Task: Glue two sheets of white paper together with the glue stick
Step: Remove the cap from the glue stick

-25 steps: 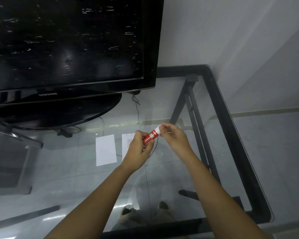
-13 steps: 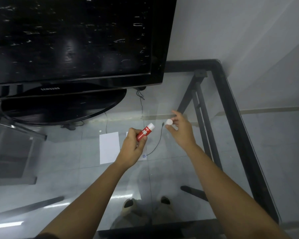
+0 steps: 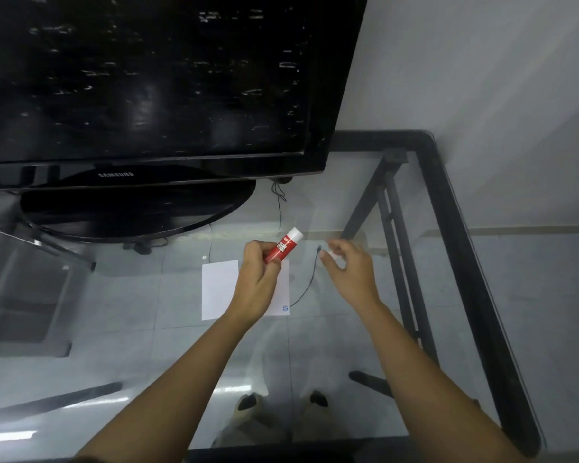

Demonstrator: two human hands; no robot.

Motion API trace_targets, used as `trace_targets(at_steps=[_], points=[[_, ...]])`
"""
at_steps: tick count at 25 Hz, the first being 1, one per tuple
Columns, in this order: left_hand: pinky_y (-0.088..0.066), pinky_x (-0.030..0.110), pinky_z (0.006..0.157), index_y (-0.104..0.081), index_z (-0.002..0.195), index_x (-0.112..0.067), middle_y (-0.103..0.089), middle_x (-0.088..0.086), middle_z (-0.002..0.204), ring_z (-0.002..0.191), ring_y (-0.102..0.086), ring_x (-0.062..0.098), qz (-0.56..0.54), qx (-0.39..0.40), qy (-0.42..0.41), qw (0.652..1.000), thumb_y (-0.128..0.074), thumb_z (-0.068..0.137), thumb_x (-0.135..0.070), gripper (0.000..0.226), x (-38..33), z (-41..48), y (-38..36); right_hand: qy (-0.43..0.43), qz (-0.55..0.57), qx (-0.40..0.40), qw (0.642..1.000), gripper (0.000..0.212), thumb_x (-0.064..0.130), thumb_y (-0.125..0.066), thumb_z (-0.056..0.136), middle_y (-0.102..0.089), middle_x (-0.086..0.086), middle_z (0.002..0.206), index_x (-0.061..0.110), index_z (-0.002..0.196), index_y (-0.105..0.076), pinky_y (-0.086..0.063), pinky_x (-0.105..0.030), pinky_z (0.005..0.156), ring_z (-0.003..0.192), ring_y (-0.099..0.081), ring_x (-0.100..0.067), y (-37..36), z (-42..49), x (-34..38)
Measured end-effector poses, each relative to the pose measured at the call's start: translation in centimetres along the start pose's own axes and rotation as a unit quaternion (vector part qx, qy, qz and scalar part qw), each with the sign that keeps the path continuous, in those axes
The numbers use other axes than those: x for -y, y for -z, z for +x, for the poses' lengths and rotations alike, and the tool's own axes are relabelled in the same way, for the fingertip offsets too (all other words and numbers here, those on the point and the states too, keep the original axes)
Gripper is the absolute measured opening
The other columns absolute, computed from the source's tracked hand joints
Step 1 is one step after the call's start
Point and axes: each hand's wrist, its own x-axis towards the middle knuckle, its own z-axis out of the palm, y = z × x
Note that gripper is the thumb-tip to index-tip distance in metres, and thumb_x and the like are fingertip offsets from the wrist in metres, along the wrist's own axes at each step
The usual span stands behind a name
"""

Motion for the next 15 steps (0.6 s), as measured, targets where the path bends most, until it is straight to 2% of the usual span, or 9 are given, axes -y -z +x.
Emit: trace_targets(at_steps=[2, 4, 5, 7, 9, 10, 12, 13, 15], points=[[-0.045, 0.021, 0.075, -0.042, 0.102, -0.028, -0.052, -0.004, 0.103, 0.091, -0.058, 0.014, -0.074, -0.019, 0.002, 0.997, -0.048, 0.094, -0.02, 0.013, -1.4, -0.1, 0.3, -0.014, 0.059, 0.028, 0.998, 0.028, 0.031, -0.06, 0.087, -0.066, -0.001, 0.104, 0.014, 0.109, -0.065, -0.046, -0.015, 0.081, 0.095, -0.062, -0.012, 0.1, -1.1, 2.4], [-0.049, 0.021, 0.075, -0.04, 0.098, -0.031, -0.053, -0.008, 0.103, 0.092, -0.062, 0.014, -0.131, -0.029, -0.012, 0.991, -0.053, 0.091, -0.03, 0.015, -2.7, -0.6, 0.9, -0.047, 0.139, 0.066, 0.987, 0.031, 0.04, -0.058, 0.087, -0.067, 0.005, 0.105, 0.02, 0.108, -0.067, -0.041, -0.008, 0.076, 0.098, -0.062, -0.008, 0.2, -2.0, 4.9], [-0.051, 0.023, 0.074, -0.039, 0.096, -0.032, -0.055, -0.009, 0.103, 0.092, -0.063, 0.014, -0.146, -0.029, -0.027, 0.989, -0.055, 0.088, -0.034, 0.018, -3.2, -1.0, 1.1, -0.061, 0.179, 0.079, 0.979, 0.034, 0.045, -0.056, 0.086, -0.067, 0.006, 0.107, 0.023, 0.109, -0.066, -0.041, -0.008, 0.077, 0.1, -0.061, -0.006, 0.4, -2.3, 6.1], [-0.053, 0.026, 0.071, -0.04, 0.094, -0.036, -0.059, -0.014, 0.102, 0.089, -0.065, 0.014, -0.135, -0.025, -0.061, 0.989, -0.059, 0.084, -0.038, 0.022, -4.0, -1.9, 1.5, -0.065, 0.228, 0.087, 0.968, 0.032, 0.051, -0.054, 0.084, -0.07, 0.001, 0.105, 0.028, 0.101, -0.068, -0.046, -0.017, 0.076, 0.098, -0.062, -0.011, 0.9, -2.7, 8.0], [-0.05, 0.025, 0.063, -0.041, 0.094, -0.042, -0.06, -0.02, 0.099, 0.077, -0.061, 0.008, -0.103, -0.016, -0.094, 0.99, -0.062, 0.084, -0.038, 0.023, -4.4, -2.5, 1.6, -0.06, 0.249, 0.085, 0.963, 0.029, 0.05, -0.057, 0.083, -0.069, -0.012, 0.097, 0.025, 0.089, -0.07, -0.051, -0.033, 0.08, 0.094, -0.062, -0.024, 1.2, -2.9, 9.3], [-0.049, 0.022, 0.062, -0.041, 0.096, -0.044, -0.059, -0.022, 0.1, 0.074, -0.059, 0.005, -0.088, -0.015, -0.102, 0.991, -0.062, 0.083, -0.04, 0.025, -4.4, -2.6, 1.6, -0.06, 0.263, 0.081, 0.96, 0.028, 0.047, -0.059, 0.083, -0.069, -0.015, 0.095, 0.022, 0.087, -0.07, -0.051, -0.036, 0.084, 0.095, -0.061, -0.027, 1.4, -3.0, 9.7], [-0.05, 0.021, 0.066, -0.042, 0.105, -0.04, -0.057, -0.016, 0.108, 0.082, -0.062, 0.007, -0.097, -0.002, -0.057, 0.994, -0.057, 0.083, -0.048, 0.027, -4.4, -2.7, 1.8, -0.058, 0.293, 0.078, 0.951, 0.024, 0.042, -0.062, 0.083, -0.072, -0.009, 0.09, 0.02, 0.086, -0.071, -0.05, -0.028, 0.081, 0.092, -0.065, -0.021, 1.7, -3.3, 10.3], [-0.05, 0.022, 0.067, -0.045, 0.107, -0.034, -0.059, -0.006, 0.107, 0.082, -0.064, 0.01, -0.148, 0.01, 0.005, 0.989, -0.049, 0.086, -0.053, 0.029, -4.7, -2.6, 2.0, -0.051, 0.302, 0.082, 0.948, 0.023, 0.041, -0.061, 0.084, -0.072, -0.003, 0.089, 0.021, 0.088, -0.071, -0.049, -0.018, 0.078, 0.09, -0.066, -0.014, 1.9, -3.4, 10.4], [-0.051, 0.024, 0.061, -0.054, 0.099, -0.021, -0.066, 0.005, 0.081, 0.065, -0.064, 0.014, -0.295, 0.043, 0.124, 0.946, -0.036, 0.089, -0.059, 0.043, -4.8, -2.5, 2.4, -0.041, 0.303, 0.095, 0.947, 0.023, 0.044, -0.06, 0.084, -0.073, 0.004, 0.092, 0.025, 0.091, -0.07, -0.044, -0.007, 0.071, 0.09, -0.065, -0.002, 2.1, -3.8, 10.8]])
